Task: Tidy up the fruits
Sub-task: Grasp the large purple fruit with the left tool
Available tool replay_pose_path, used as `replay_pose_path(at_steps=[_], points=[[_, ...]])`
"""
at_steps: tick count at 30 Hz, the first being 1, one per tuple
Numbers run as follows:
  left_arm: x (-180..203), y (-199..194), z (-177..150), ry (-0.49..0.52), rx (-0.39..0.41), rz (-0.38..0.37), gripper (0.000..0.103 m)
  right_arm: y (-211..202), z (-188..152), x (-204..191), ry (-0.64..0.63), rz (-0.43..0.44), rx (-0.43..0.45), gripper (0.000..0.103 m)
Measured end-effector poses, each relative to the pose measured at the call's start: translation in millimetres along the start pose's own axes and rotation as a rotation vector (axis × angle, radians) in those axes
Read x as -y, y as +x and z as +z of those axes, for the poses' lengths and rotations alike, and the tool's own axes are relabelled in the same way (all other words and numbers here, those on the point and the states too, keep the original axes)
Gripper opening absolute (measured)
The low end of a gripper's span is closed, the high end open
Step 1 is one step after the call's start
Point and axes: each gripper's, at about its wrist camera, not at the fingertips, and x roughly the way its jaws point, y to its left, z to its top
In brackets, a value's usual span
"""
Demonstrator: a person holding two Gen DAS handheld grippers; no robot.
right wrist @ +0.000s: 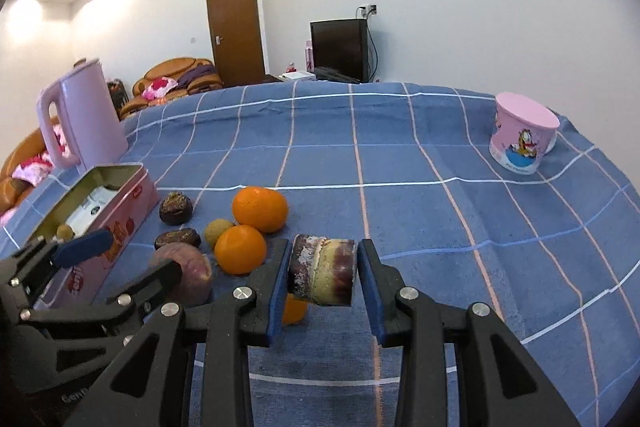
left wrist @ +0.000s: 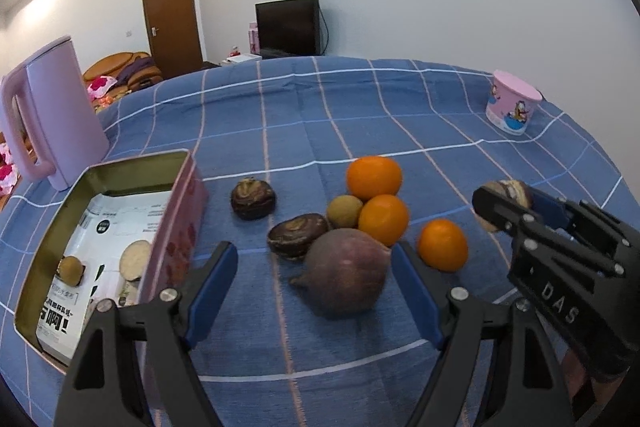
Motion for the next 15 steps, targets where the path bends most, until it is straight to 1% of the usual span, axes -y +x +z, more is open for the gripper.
replay_pose_path(at_steps=[3, 6, 7, 9, 10, 11, 12, 15], points=[[2.2, 7.4, -1.8, 0.002, -0.024, -0.013, 0.081, -0.7, 0.0, 2.6, 0.013, 0.001, 0.0, 0.035], [1.6, 13.4, -3.2, -0.007, -0.052, -0.032, 0.079, -0.1, 0.4, 1.0, 0.008, 0.001, -0.003, 0.035], [-0.2, 13.7, -3.1, -0.018, -0.053, -0.033, 0.074, 0.4, 0.4, 0.9, 0.007, 0.002, -0.006, 0.035], [-1.6, 14.5, -1.9, -0.026, -0.05, -0.051, 0.07, 1.4, 0.5, 1.3, 0.007, 0.007, -0.009, 0.035], [-1.6, 15.0, -1.6, -0.028, -0.049, -0.065, 0.063, 1.8, 0.8, 1.1, 0.006, 0.011, -0.01, 0.035], [-1.1, 14.7, -1.5, -0.025, -0.046, -0.08, 0.053, 2.6, 1.0, 1.0, 0.005, 0.015, -0.014, 0.035], [1.8, 13.7, -1.5, -0.012, -0.041, -0.089, 0.05, 3.9, 1.3, 0.9, 0.002, 0.02, -0.02, 0.035], [5.7, 12.5, -1.7, 0.003, -0.034, -0.07, 0.05, 4.5, 1.1, 0.7, -0.004, 0.036, -0.022, 0.036]])
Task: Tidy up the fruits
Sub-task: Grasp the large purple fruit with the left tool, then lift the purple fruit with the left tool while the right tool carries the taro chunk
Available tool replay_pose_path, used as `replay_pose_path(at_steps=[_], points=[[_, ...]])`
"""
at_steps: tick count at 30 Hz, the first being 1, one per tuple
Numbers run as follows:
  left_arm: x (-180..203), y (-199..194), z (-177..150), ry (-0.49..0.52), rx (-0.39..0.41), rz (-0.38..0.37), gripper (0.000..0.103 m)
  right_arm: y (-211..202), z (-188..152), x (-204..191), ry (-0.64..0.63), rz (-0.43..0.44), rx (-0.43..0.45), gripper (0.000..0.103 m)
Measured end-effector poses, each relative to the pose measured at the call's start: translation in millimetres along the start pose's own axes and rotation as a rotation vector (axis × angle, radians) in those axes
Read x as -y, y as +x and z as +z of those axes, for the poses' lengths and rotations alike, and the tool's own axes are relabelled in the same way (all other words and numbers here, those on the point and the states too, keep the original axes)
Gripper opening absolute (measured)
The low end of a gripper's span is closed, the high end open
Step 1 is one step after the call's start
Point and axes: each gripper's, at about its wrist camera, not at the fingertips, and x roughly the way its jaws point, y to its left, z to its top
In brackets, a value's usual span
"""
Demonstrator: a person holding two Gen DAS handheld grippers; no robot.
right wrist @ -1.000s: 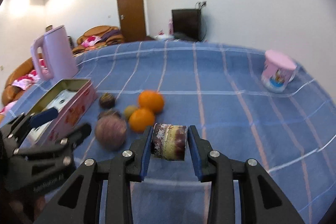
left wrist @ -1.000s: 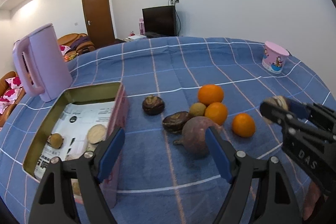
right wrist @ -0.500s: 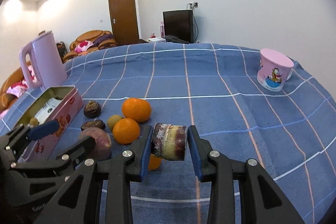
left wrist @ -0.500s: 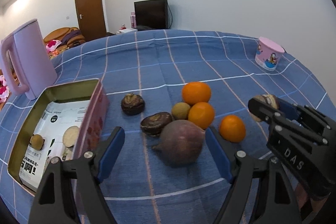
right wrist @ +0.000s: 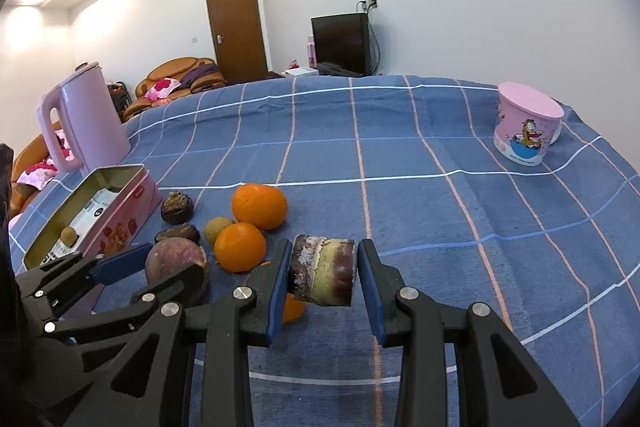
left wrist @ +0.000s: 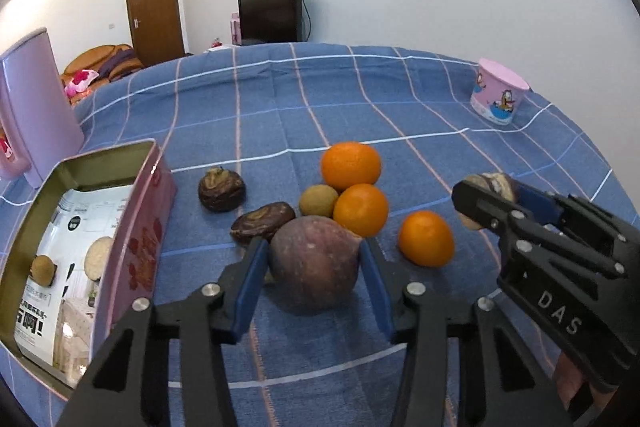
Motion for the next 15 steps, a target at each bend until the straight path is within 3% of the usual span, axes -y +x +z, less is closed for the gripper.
replay_pose_path(at_steps=[15], points=[[-4.7, -13.9, -2.5, -0.021, 0.079, 0.039, 0.05, -12.4, -1.6, -1.2, -0.009, 0.064, 0.07, 0.036]])
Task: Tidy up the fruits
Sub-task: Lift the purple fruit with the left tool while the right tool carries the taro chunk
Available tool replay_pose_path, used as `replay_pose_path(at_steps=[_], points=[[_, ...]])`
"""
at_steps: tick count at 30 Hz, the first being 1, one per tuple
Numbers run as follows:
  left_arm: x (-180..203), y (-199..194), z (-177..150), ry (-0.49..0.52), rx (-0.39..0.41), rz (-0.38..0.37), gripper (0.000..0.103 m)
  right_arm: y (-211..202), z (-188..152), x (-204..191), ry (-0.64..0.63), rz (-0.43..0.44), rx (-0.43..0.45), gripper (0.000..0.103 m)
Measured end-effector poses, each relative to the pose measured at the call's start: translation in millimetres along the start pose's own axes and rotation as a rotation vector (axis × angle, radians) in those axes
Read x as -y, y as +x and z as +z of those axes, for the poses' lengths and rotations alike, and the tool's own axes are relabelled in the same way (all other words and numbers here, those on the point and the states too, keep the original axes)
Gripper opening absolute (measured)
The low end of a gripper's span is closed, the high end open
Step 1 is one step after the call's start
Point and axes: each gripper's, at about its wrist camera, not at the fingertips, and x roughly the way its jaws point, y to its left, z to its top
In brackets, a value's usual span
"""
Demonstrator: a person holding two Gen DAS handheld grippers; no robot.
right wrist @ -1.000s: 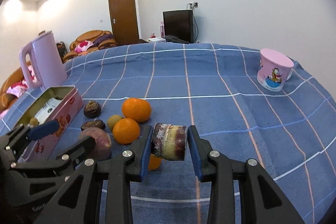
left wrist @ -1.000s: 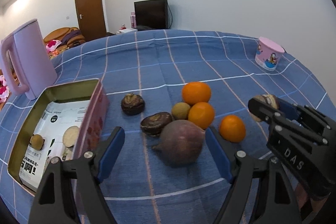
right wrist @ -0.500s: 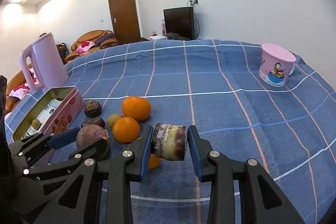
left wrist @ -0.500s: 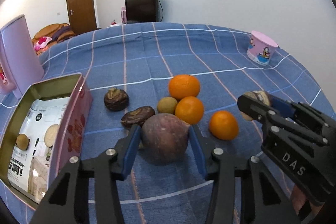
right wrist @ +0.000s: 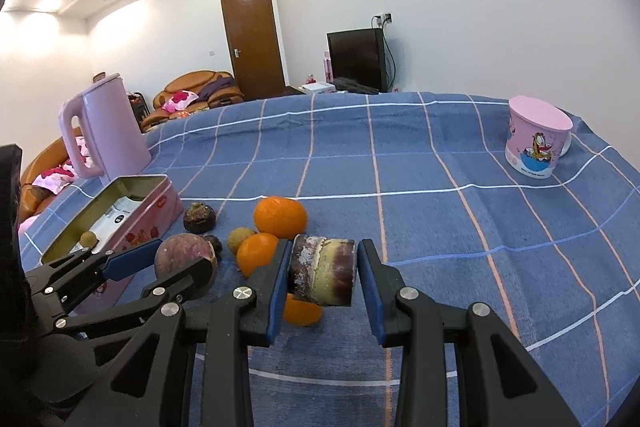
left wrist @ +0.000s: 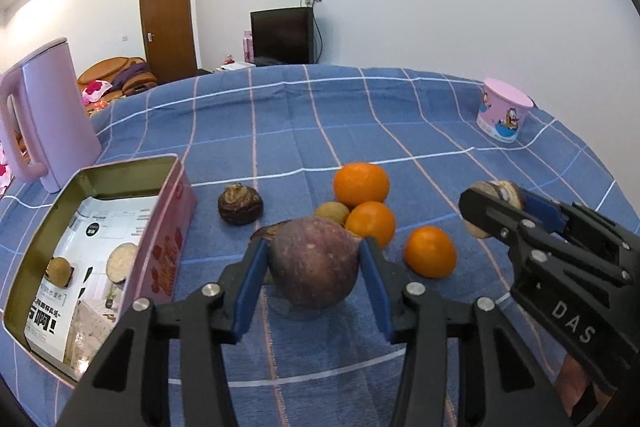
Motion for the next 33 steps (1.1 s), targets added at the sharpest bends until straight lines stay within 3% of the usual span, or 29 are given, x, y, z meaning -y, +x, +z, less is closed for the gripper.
replay_pose_path(at_steps=[33], points=[[-2.8, -26.4, -3.2, -0.013, 0.15, 0.051, 0.05, -19.1, -2.4, -3.7, -0.023, 0.024, 0.099, 0.036]])
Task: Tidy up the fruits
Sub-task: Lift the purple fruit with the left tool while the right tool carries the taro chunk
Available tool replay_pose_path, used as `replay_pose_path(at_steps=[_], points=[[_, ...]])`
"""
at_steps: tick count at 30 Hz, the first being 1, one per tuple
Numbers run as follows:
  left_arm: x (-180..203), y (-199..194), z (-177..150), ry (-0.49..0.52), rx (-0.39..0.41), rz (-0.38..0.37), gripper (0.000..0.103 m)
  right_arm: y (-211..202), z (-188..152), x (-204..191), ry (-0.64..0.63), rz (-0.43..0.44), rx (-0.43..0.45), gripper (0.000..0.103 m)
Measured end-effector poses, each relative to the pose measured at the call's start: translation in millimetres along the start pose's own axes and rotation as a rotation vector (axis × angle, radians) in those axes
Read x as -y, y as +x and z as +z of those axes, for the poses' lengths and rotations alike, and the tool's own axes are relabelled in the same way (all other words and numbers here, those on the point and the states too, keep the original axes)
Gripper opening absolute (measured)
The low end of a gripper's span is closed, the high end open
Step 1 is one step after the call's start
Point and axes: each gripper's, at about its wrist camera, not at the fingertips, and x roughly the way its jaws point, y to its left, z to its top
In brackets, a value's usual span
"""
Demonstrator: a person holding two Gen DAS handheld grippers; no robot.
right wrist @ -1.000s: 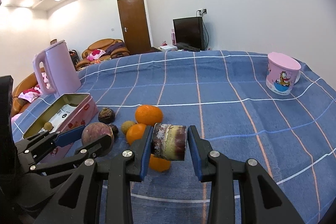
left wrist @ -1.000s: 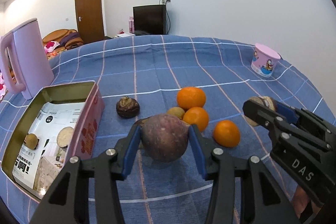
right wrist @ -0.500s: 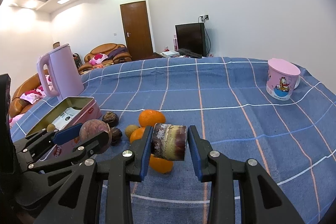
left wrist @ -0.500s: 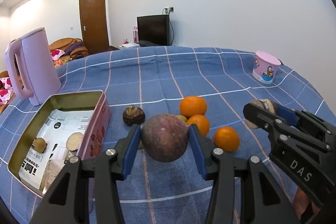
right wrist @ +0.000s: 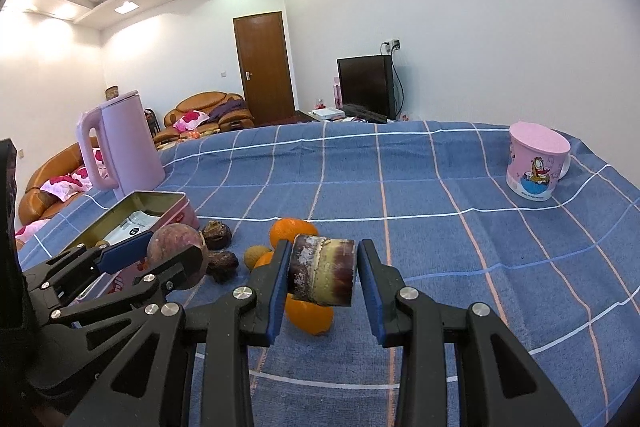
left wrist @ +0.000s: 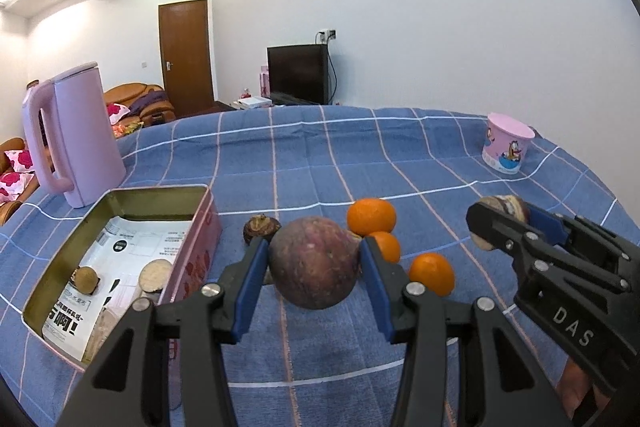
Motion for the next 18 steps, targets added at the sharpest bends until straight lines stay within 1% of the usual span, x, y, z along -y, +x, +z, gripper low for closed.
replay_pose_path(at_steps=[18], points=[[0.1, -10.5, -0.2, 0.002, 0.055, 0.026, 0.05, -9.6, 0.5, -3.0, -0.022, 0.008, 0.05, 0.036]])
